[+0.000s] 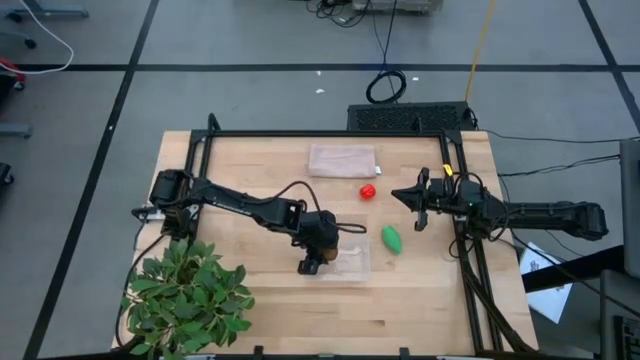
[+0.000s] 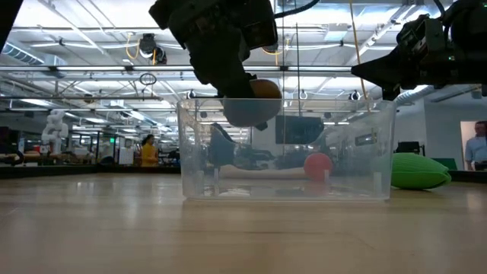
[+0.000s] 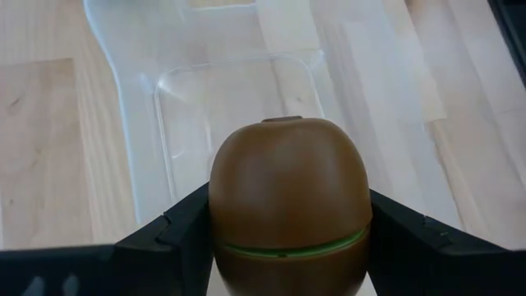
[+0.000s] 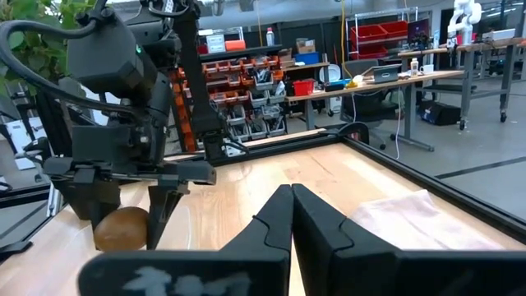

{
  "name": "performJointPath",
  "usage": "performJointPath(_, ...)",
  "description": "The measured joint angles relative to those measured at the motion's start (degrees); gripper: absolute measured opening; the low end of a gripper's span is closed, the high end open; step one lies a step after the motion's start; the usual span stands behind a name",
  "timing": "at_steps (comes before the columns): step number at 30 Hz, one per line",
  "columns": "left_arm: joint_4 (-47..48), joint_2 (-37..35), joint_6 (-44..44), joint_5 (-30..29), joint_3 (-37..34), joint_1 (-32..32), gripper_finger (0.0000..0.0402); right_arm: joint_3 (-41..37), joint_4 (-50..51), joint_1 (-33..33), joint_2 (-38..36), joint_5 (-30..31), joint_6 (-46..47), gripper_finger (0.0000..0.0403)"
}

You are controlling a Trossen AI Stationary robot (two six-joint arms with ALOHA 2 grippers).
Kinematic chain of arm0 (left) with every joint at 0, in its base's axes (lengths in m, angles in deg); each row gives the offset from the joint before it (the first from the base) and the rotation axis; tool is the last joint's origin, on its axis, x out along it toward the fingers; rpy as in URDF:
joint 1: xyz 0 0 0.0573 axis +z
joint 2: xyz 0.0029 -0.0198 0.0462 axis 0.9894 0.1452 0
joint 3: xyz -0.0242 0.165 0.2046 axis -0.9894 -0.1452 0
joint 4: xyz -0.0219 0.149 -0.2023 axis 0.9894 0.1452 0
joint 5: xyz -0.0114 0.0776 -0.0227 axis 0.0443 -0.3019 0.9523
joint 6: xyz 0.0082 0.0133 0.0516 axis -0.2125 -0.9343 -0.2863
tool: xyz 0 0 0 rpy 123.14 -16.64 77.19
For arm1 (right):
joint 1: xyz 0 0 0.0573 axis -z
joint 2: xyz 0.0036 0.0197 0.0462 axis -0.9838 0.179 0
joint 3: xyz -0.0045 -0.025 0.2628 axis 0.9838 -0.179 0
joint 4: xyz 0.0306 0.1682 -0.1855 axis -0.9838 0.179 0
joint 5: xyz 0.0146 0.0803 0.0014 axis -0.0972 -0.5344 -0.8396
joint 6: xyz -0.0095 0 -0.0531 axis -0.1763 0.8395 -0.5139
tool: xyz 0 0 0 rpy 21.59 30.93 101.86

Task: Pick and placing Produce into tupperware
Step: Put the kiwi into the transparent bin

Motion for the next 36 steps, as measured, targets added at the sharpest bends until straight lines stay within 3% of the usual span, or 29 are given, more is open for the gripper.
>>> performJointPath(19, -1.5, 5.6, 0.6, 0.0, 0.0, -1.5, 0.0237, 0.0, 0.0, 0.0, 0.5, 0.0, 0.0, 0.0)
performJointPath(36, 0.9, 6.5, -1.5, 1.5, 0.0, -1.5, 0.024, 0.0, 0.0, 0.0, 0.6, 0.0, 0.0, 0.0)
